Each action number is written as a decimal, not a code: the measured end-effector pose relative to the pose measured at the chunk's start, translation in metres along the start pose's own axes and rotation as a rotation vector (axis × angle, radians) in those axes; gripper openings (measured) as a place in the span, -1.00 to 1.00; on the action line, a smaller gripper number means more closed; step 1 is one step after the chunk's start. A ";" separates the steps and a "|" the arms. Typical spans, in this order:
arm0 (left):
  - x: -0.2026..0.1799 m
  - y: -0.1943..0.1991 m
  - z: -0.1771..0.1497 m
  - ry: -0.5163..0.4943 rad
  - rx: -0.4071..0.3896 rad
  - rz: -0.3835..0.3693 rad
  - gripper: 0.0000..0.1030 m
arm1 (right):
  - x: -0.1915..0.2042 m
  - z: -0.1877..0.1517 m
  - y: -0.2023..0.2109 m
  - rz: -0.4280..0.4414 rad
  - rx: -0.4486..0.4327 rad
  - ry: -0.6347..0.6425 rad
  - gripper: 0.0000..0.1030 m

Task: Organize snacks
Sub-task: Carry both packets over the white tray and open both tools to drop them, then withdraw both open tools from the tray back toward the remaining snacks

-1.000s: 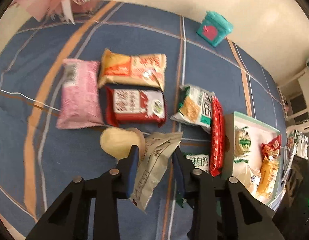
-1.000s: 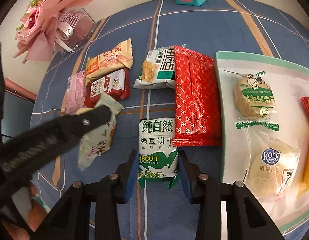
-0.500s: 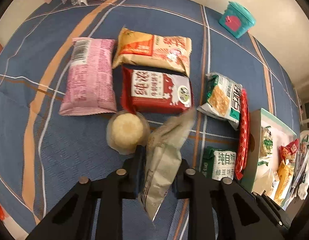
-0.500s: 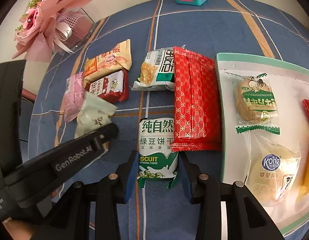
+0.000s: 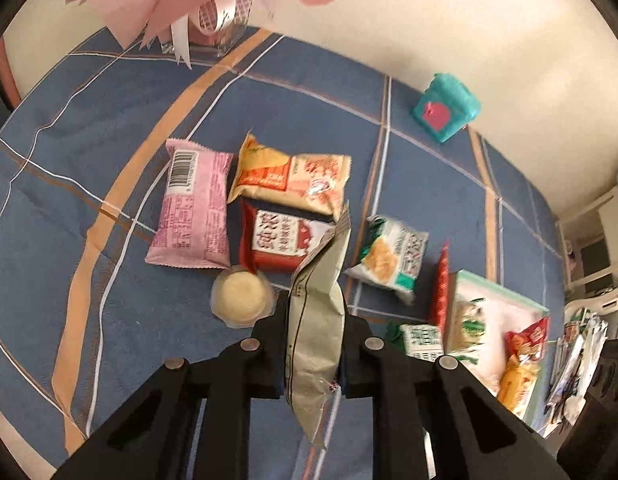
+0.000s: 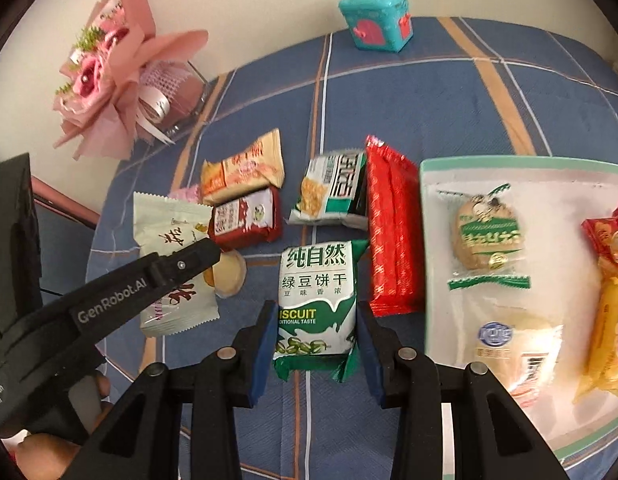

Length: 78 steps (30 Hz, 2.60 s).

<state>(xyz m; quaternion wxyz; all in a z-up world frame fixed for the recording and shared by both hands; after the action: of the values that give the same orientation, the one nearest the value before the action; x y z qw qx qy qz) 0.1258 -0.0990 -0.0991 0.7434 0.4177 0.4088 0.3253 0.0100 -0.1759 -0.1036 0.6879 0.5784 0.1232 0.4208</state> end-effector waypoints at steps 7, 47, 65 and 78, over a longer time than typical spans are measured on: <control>-0.030 0.008 -0.004 -0.001 -0.028 -0.033 -0.63 | -0.022 0.011 0.019 0.011 -0.031 -0.052 -0.20; -0.223 -0.060 -0.082 -0.344 0.123 -0.173 -0.63 | -0.246 0.016 0.051 -0.231 -0.080 -0.445 -0.19; -0.209 -0.041 -0.070 -0.330 0.111 -0.126 -0.34 | -0.216 0.031 0.087 -0.205 -0.147 -0.391 -0.19; -0.127 0.017 -0.024 -0.225 -0.056 0.088 -0.04 | -0.168 0.032 0.096 -0.209 -0.155 -0.256 -0.19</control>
<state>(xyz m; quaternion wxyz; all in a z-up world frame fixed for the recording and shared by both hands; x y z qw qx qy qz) 0.0443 -0.1877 -0.0486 0.7808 0.4481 0.2949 0.3202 -0.1139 -0.3217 -0.0612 0.7806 0.5564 0.0612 0.2780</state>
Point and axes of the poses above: each gripper's, at about its wrist camera, not at the fingertips, and y roughly against the way its jaws point, x to its left, z to its top, the point moved 7 cm from there along -y, roughly the way its jaws point, and after that the axes turned 3 degrees about -z, right-handed, at the moved point
